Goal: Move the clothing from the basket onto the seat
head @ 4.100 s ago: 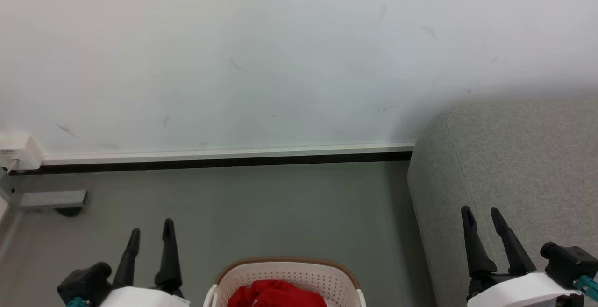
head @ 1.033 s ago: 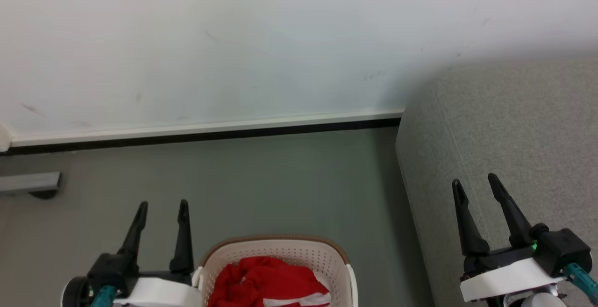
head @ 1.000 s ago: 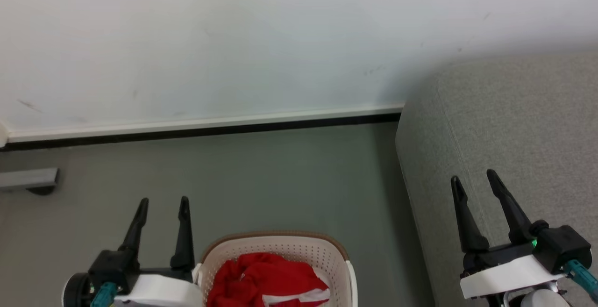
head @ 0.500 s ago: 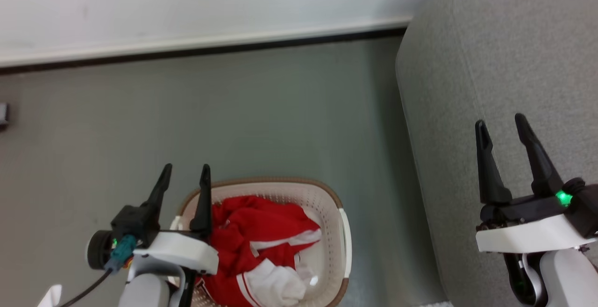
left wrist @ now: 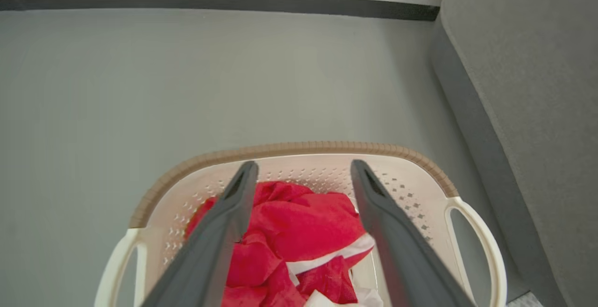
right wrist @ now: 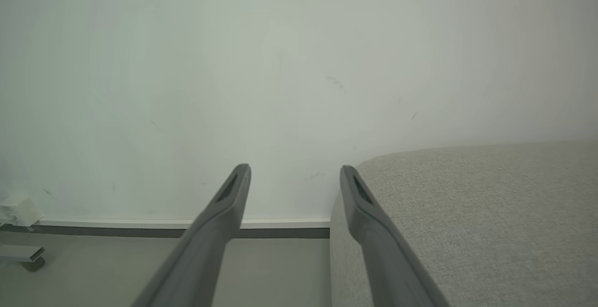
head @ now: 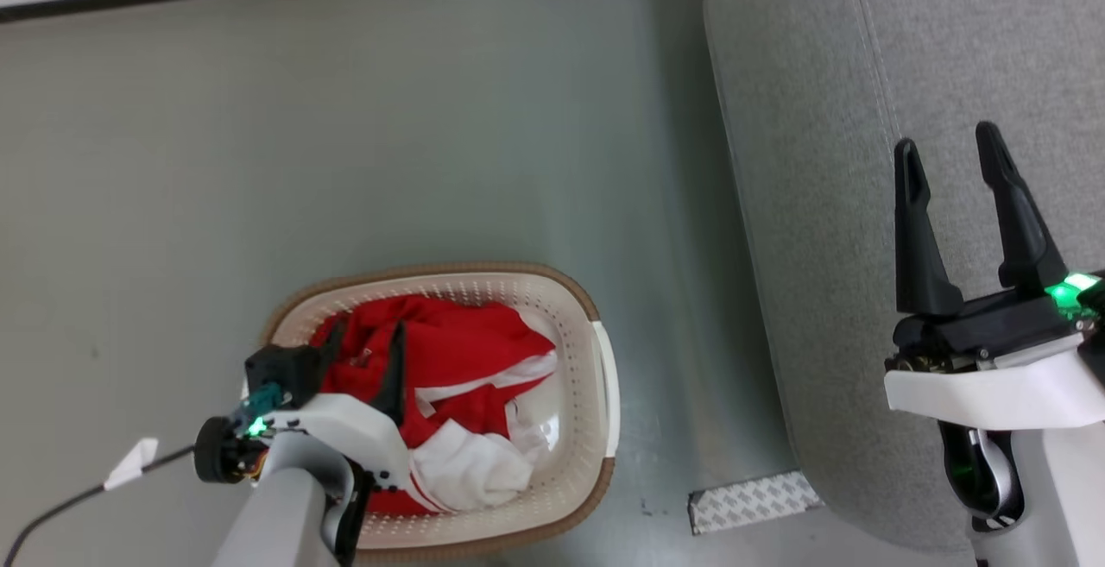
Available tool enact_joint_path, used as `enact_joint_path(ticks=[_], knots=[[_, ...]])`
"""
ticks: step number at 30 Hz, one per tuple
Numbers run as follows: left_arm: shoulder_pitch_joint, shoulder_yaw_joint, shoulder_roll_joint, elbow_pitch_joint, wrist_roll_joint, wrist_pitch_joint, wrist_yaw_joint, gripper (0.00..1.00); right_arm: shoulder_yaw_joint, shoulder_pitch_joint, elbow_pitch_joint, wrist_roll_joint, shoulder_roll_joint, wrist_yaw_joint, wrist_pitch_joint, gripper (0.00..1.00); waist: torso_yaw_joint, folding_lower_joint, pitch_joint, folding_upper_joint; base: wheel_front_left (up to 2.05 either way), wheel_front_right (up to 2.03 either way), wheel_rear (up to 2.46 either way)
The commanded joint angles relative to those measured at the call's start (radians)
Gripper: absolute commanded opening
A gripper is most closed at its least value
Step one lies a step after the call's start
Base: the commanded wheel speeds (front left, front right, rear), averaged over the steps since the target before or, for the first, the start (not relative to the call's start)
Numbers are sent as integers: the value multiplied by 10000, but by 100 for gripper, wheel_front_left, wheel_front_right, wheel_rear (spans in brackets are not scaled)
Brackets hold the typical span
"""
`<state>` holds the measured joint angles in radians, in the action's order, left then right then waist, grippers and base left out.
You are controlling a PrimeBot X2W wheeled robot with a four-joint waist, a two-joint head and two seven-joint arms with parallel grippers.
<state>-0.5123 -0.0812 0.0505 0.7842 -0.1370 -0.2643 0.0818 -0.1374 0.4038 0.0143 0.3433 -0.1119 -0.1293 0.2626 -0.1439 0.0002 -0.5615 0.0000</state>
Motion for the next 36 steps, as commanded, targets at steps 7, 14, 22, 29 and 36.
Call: enact_joint_path(ticks=[7,14,22,29,36], knots=[[-1612,-365,300,2724,75,431,233,100,26,478,-465,-113,76,-25,32,100,-615,-2,-1124,0,0,0,0],[-2906,-662,613,4310,246,1079,248,100,13,741,-779,-123,224,-26,34,100,-978,-2,-2042,0,0,0,0],[-4024,-828,1091,4880,382,2270,-216,100,-70,1080,-1159,-124,354,-26,34,100,-1316,-2,-2958,0,0,0,0],[-4621,-1188,1332,4975,598,3290,-227,100,-156,1279,-1247,-182,436,-26,32,100,-1549,-2,-3455,0,0,0,0],[-4903,-1835,1422,5036,985,4140,126,100,-224,1359,-1287,-241,501,-26,34,100,-1763,-2,-3839,0,0,0,0]])
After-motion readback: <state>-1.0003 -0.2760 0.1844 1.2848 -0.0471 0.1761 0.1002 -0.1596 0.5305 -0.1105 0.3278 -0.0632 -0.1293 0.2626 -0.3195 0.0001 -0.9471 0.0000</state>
